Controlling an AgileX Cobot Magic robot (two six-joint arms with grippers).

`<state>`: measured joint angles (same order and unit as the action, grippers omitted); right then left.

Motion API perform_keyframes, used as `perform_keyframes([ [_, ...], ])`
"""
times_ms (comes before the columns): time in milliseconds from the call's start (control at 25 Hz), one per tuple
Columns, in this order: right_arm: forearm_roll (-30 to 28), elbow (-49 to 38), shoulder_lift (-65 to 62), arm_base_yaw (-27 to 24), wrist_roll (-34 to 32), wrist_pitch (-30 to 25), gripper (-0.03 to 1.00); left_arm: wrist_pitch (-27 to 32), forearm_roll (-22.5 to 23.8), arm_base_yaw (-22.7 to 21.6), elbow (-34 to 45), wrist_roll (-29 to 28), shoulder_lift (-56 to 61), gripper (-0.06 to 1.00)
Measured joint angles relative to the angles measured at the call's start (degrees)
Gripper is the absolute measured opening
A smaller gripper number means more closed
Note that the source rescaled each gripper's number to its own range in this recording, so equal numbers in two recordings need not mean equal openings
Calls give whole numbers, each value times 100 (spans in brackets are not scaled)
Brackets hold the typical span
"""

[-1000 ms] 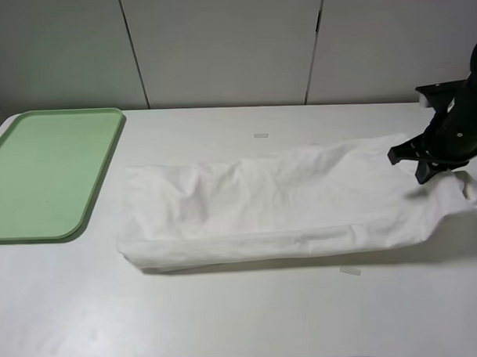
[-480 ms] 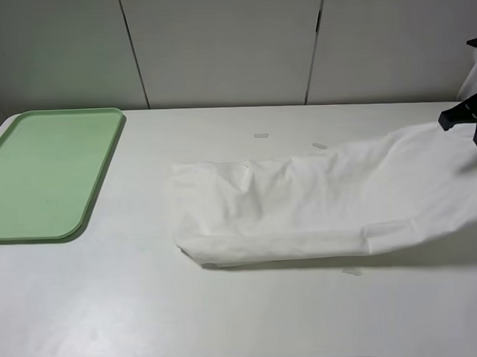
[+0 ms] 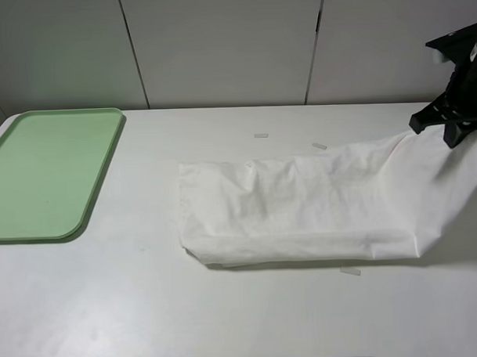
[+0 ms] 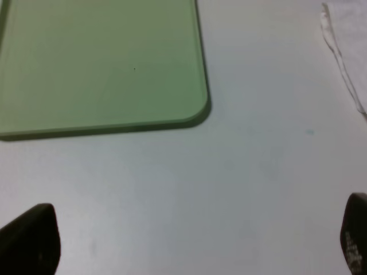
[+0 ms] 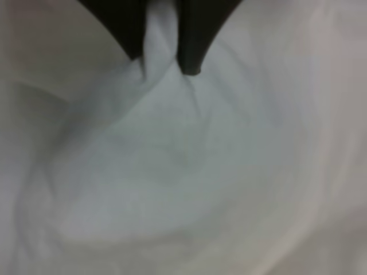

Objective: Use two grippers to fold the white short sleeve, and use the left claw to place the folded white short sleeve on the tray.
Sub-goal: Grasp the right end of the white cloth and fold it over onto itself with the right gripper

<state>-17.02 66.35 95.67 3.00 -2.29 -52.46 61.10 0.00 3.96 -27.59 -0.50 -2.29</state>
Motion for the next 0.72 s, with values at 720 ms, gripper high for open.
perform_keyframes([
  [720, -18, 0, 1073, 2044, -156, -170, 7, 0, 0, 0, 0, 0, 0, 97],
])
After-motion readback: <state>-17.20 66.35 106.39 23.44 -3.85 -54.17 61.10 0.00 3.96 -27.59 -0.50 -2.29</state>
